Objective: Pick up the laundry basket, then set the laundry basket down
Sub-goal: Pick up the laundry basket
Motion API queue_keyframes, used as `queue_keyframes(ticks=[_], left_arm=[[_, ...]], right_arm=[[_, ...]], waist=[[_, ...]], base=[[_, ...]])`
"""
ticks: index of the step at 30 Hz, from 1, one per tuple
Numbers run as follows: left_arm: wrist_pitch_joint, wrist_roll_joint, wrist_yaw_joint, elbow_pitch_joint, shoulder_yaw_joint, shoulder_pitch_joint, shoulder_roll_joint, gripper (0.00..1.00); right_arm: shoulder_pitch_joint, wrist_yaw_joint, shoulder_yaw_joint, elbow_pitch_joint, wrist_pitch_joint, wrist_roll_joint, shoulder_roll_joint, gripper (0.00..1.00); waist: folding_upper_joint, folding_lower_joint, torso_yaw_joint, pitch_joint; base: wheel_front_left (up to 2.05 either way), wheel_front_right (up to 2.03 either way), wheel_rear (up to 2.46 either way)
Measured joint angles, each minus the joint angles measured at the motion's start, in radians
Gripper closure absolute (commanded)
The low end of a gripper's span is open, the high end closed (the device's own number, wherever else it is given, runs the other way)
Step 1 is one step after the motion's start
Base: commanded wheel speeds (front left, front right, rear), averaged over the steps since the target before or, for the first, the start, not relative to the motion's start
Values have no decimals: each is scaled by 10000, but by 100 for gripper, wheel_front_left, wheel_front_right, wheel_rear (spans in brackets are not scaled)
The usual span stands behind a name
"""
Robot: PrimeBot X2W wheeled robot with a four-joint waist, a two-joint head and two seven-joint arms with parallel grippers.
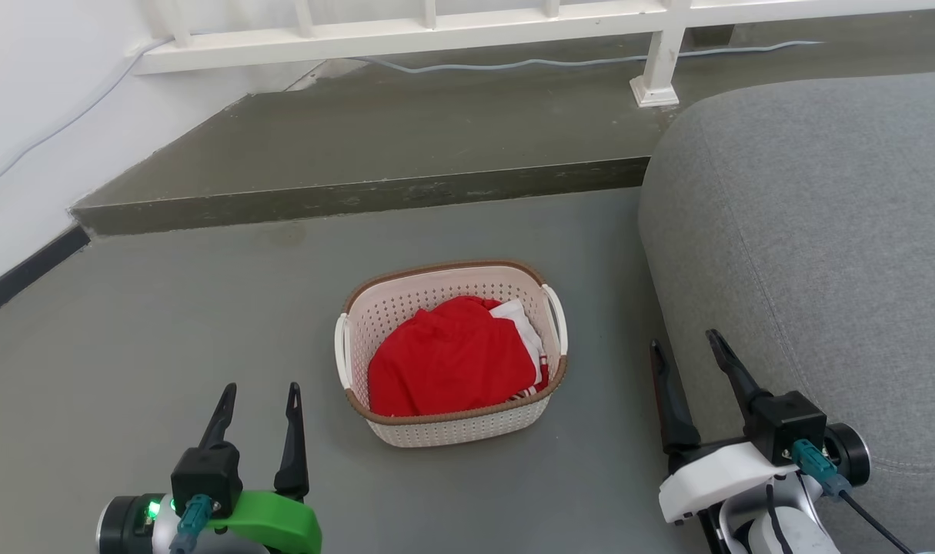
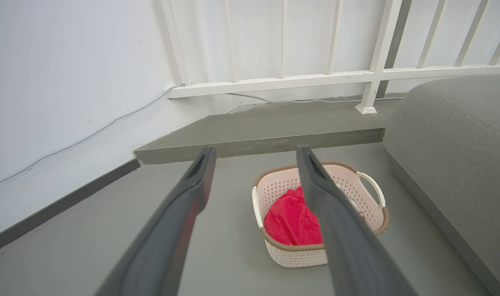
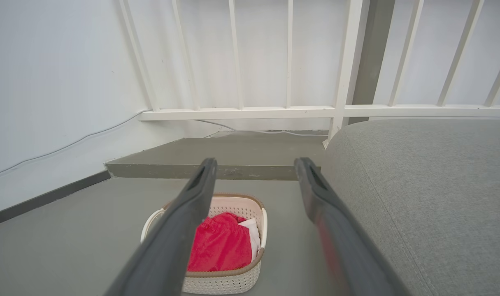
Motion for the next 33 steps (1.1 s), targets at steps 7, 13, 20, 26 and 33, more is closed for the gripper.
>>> queue_keyframes(ticks=[7, 13, 20, 26, 33], left_arm=[[0, 0, 0, 35, 19, -2, -6, 0], [0, 0, -2, 65, 31, -3, -19, 0], [0, 0, -4, 94, 31, -4, -27, 0], [0, 2, -73, 36, 31, -4, -31, 0], [0, 2, -77, -31, 67, -17, -33, 0]], right_arm=[[-1, -2, 6, 2, 0, 71, 0, 0], [-1, -2, 27, 2, 0, 71, 0, 0], [-1, -4, 29, 2, 0, 75, 0, 0], [-3, -17, 52, -90, 0, 84, 0, 0], [-46, -17, 163, -213, 0, 174, 0, 0]], waist=[[0, 0, 9, 4], [0, 0, 12, 10], [0, 0, 8, 46], [0, 0, 9, 226], [0, 0, -26, 665]], base=[[0, 0, 0], [0, 0, 0], [0, 0, 0], [0, 0, 0], [0, 0, 0]])
